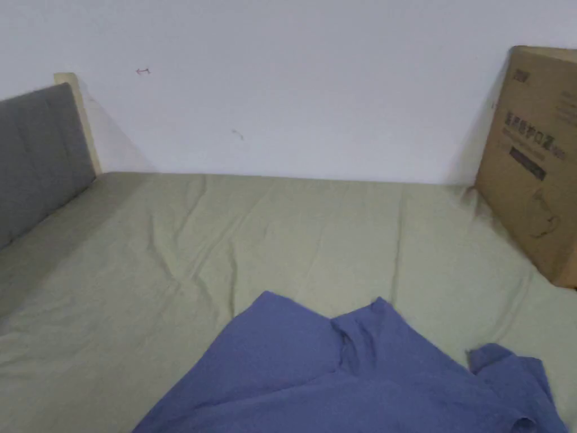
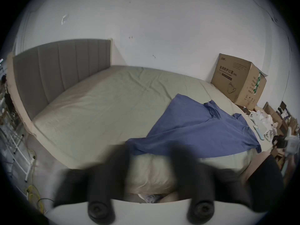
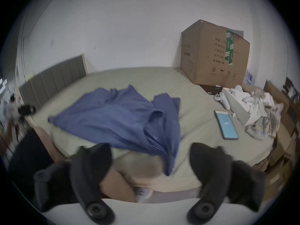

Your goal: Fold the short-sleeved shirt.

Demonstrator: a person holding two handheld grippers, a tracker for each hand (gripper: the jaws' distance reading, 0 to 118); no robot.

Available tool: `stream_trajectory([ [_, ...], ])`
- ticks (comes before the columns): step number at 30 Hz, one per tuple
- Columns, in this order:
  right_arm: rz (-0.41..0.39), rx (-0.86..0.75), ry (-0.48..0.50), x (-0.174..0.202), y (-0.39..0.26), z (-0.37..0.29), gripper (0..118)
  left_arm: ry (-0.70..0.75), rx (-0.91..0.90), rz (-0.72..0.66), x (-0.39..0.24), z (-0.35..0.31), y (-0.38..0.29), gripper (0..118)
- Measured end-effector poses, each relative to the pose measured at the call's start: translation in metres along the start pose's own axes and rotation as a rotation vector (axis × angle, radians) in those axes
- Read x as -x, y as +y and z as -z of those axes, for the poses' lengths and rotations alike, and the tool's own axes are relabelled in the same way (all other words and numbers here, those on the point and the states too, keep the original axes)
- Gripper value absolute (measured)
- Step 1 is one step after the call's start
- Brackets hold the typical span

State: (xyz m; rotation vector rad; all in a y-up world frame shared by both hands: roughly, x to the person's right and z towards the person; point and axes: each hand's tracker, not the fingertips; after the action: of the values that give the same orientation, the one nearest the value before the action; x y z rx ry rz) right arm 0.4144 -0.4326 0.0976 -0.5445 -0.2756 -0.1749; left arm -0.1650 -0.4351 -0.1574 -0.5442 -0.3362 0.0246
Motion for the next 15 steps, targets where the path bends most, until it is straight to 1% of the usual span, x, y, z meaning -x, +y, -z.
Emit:
stream_trajectory([
  [2,0.008,-0.044,0.034,0.012,0.005,-0.003,2,0.092,0.002,0.016,-0.007,0.0,-0.009,0],
  [4,-0.04,-0.075,-0.043,0.028,0.008,-0.001,2,0.007,0.062,-0.008,-0.003,0.012,-0.012,0],
  [5,-0.04,-0.062,0.008,0.03,0.012,0.0,2,0.027,0.067,-0.016,-0.002,0.019,-0.015,0],
  [6,-0.041,-0.053,0.084,0.034,0.017,0.002,2,0.046,0.088,-0.02,-0.001,0.029,-0.017,0],
  [7,-0.065,-0.067,0.066,0.041,0.022,0.003,2,0.043,0.115,-0.015,0.007,0.044,-0.016,7],
  [8,-0.094,-0.071,0.066,0.049,0.026,0.003,2,0.044,0.141,-0.019,0.01,0.055,-0.015,44],
  [9,-0.123,-0.061,0.089,0.054,0.031,0.005,2,0.069,0.155,-0.035,0.013,0.068,-0.013,89],
  [10,-0.127,-0.062,0.09,0.058,0.036,0.007,2,0.07,0.163,-0.06,0.016,0.082,-0.01,116],
  [11,-0.131,-0.064,0.094,0.062,0.039,0.008,2,0.05,0.203,-0.074,0.021,0.097,-0.008,116],
  [12,-0.129,-0.065,0.107,0.066,0.043,0.01,2,0.063,0.238,-0.095,0.022,0.111,-0.007,118],
  [13,-0.127,-0.065,0.119,0.069,0.046,0.011,2,0.047,0.196,-0.105,0.024,0.121,-0.006,116],
  [14,-0.127,-0.066,0.123,0.071,0.048,0.013,2,0.068,0.211,-0.104,0.026,0.131,-0.007,108],
  [15,-0.135,-0.064,0.123,0.075,0.049,0.015,2,0.118,0.273,-0.117,0.029,0.146,-0.006,106],
])
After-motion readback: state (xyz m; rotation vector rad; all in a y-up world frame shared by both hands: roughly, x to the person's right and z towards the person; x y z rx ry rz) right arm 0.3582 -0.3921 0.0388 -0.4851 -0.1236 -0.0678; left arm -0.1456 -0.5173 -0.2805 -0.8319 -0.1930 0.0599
